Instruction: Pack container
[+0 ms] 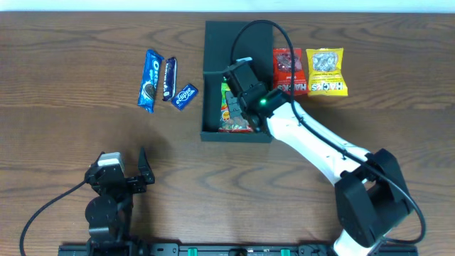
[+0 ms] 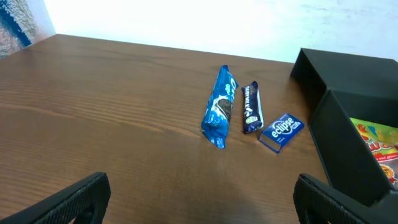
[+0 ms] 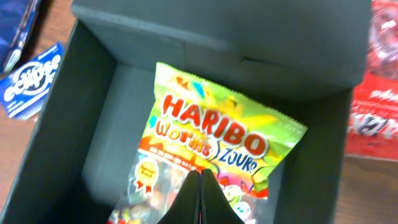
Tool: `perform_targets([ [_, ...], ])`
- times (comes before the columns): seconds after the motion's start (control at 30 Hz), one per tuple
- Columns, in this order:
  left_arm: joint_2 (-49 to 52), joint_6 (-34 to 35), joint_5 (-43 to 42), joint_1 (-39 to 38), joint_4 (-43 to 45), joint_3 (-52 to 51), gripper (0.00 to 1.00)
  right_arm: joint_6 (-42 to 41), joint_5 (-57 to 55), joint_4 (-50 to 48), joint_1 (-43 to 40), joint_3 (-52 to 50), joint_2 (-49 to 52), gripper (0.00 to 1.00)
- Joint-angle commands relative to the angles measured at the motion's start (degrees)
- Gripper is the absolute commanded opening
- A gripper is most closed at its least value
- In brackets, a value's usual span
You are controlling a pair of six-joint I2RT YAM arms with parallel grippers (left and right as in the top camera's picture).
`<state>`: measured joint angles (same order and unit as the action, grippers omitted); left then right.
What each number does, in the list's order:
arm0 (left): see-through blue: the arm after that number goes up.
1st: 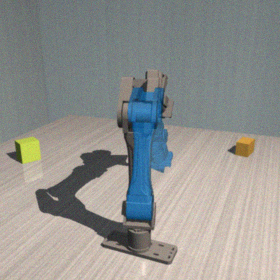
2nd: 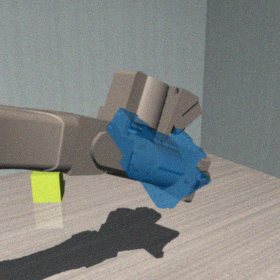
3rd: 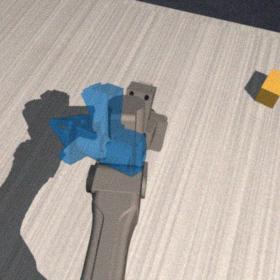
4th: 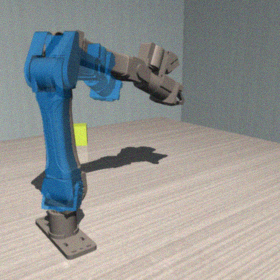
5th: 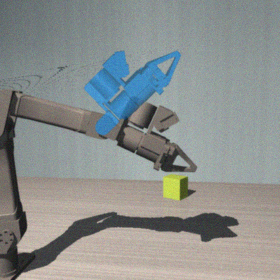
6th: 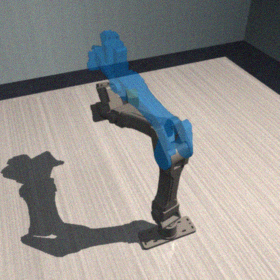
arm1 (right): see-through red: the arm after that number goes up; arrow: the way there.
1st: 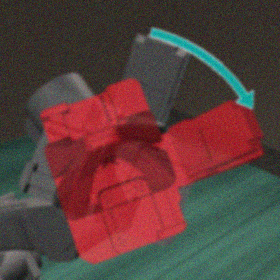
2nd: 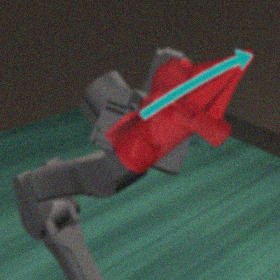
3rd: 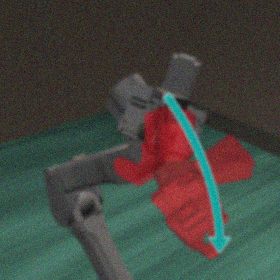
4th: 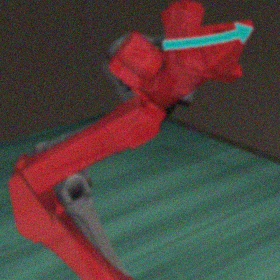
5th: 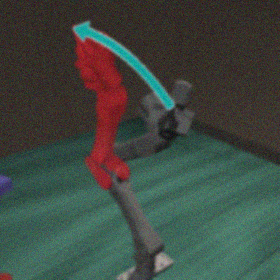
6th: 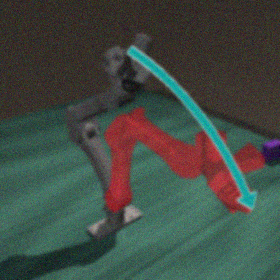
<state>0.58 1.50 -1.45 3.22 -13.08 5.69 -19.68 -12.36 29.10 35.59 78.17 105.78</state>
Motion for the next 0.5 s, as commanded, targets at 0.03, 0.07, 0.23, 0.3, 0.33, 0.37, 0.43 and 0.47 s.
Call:
perform_targets([
  [0.03, -0.37, -0.22, 0.39, 0.09, -0.42, -1.64, 0.95, 1.20, 5.11, 1.38, -2.14, 1.33, -5.07, 0.01],
  [0.07, -0.37, -0.22, 0.39, 0.09, -0.42, -1.64, 0.95, 2.64, 5.88, 1.60, -2.49, 1.33, -6.19, 0.01],
  [0.23, -0.37, -0.22, 0.39, 0.09, -0.42, -1.62, 0.95, 9.18, 7.06, 4.11, -4.72, 1.33, -11.39, 0.01],
  [0.3, -0.37, -0.22, 0.39, 0.09, -0.42, -1.64, 0.95, 9.31, 7.06, 5.99, -5.86, 1.33, -13.55, 0.01],
  [0.33, -0.37, -0.22, 0.39, 0.09, -0.42, -1.64, 0.95, 9.31, 7.06, 6.97, -6.36, 1.33, -14.51, 0.01],
  [0.37, -0.37, -0.22, 0.39, 0.09, -0.42, -1.64, 0.95, 9.31, 7.06, 8.31, -6.93, 1.33, -15.58, 0.01],
  [0.43, -0.37, -0.24, 0.52, 0.09, -0.35, -1.64, 0.95, 9.31, 7.06, 10.88, -7.96, 1.33, -17.38, 0.01],
  [0.47, -0.37, -0.22, 0.74, 0.11, -0.24, -1.64, 0.95, 9.31, 7.08, 12.31, -8.52, 1.33, -18.21, 0.01],
])
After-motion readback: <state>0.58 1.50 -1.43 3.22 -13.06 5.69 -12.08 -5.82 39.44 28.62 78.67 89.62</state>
